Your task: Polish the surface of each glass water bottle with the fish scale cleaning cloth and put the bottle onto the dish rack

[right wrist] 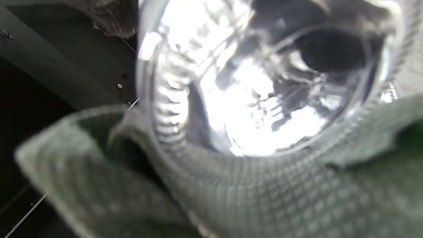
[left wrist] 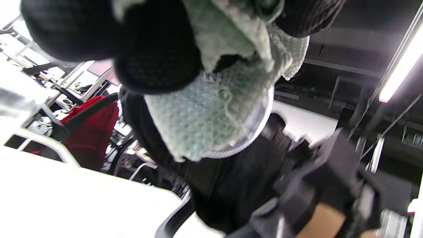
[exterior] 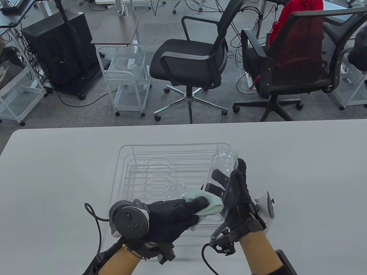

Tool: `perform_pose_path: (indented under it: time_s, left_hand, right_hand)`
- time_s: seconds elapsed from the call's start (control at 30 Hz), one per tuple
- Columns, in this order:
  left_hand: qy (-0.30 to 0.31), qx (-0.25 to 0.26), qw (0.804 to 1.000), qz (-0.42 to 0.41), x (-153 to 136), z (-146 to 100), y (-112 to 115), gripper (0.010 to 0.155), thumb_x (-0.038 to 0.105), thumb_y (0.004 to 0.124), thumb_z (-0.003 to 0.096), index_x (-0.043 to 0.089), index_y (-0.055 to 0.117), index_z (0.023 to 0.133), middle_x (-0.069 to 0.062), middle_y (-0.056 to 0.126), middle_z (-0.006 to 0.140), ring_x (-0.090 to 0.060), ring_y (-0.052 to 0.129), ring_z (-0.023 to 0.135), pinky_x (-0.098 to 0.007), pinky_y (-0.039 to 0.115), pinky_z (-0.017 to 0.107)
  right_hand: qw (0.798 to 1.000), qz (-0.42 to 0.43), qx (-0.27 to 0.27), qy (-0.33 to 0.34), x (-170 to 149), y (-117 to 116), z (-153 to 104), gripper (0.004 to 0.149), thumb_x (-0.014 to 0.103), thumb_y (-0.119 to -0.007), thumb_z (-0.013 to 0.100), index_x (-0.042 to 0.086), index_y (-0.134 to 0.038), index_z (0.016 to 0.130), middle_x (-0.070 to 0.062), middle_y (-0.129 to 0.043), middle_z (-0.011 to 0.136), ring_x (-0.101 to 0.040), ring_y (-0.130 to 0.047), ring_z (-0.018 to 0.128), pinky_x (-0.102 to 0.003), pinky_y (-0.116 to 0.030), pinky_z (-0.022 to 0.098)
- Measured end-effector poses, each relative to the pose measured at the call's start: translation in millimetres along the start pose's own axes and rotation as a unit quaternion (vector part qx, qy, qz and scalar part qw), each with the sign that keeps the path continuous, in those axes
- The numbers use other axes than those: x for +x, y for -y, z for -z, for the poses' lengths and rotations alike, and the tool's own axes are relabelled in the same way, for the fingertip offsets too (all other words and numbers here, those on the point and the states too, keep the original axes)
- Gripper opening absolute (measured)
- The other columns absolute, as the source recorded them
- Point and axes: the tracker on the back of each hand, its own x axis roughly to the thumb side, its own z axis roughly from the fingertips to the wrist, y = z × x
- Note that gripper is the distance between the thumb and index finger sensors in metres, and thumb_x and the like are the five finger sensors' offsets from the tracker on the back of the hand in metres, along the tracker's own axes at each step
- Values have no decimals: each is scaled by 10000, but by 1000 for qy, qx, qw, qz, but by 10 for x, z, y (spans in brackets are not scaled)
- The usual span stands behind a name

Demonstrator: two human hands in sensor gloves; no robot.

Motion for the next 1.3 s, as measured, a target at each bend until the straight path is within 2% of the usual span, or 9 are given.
perform_pose_path:
  time_s: [0.07,0.2,0.37,0.57,0.73,0.9,1.03,1.1,1.3]
  left_hand:
    - [17,12,999,42,-14,-5,38,482,531,753,540,515,678,1016,12,997,583,-267,1102,373,-381,965,197]
    - [-29,54,998,-11,-156,11,-34,482,534,732,547,517,657,1023,2,989,583,-263,1098,372,-380,962,197]
    - [-87,93,990,-58,-267,57,-56,512,526,695,566,476,593,1065,-56,970,628,-299,1083,388,-398,951,208]
    - [23,-59,995,-71,-28,140,97,494,576,739,530,519,677,1018,-14,1004,528,-253,1100,306,-373,955,146]
    - [-23,10,1000,1,-81,161,69,504,568,703,540,530,632,1037,29,1008,527,-257,1102,326,-385,954,160]
    - [-97,77,992,-33,-291,93,-1,522,547,673,563,504,549,1068,-17,989,580,-286,1086,351,-396,946,177]
    - [28,-12,999,30,-34,112,123,497,589,724,533,523,660,1022,-6,1009,500,-232,1099,263,-348,954,115]
    - [44,-43,998,14,50,133,183,489,575,754,516,520,699,999,-16,1015,479,-241,1101,252,-364,951,107]
    - [-19,28,998,58,-90,150,84,515,572,680,546,523,595,1052,15,999,549,-259,1096,336,-379,953,169]
  right_hand:
    - [997,0,75,-4,16,-36,16,849,650,-588,675,353,129,1019,-340,-113,1100,-493,-570,895,-620,-720,593]
    - [980,-19,194,-36,61,-138,-22,848,515,-624,674,321,125,1023,-353,-28,1102,-563,-463,940,-680,-646,639]
    - [992,-46,118,13,-45,-158,-31,798,629,-660,653,320,-76,1101,-336,-213,1142,-464,-694,878,-492,-826,584]
    - [997,31,47,54,-71,5,-27,764,609,-693,646,347,-143,1108,-294,-218,1167,-470,-638,914,-522,-786,624]
    - [992,29,119,16,-92,-11,1,763,622,-669,651,380,-112,1113,-267,-166,1189,-474,-614,939,-532,-775,625]
    - [988,-36,148,16,-91,-77,15,755,604,-655,658,374,-98,1113,-276,-152,1182,-480,-591,942,-533,-731,656]
    - [992,-21,124,12,-87,32,-5,729,599,-660,660,365,-145,1122,-278,-187,1188,-485,-619,924,-541,-743,639]
    - [993,-27,110,23,-70,74,-4,728,605,-663,657,360,-161,1124,-279,-216,1190,-480,-639,917,-534,-760,630]
    - [991,-29,134,13,-58,39,2,730,606,-661,657,367,-152,1122,-272,-199,1195,-480,-631,913,-538,-747,631]
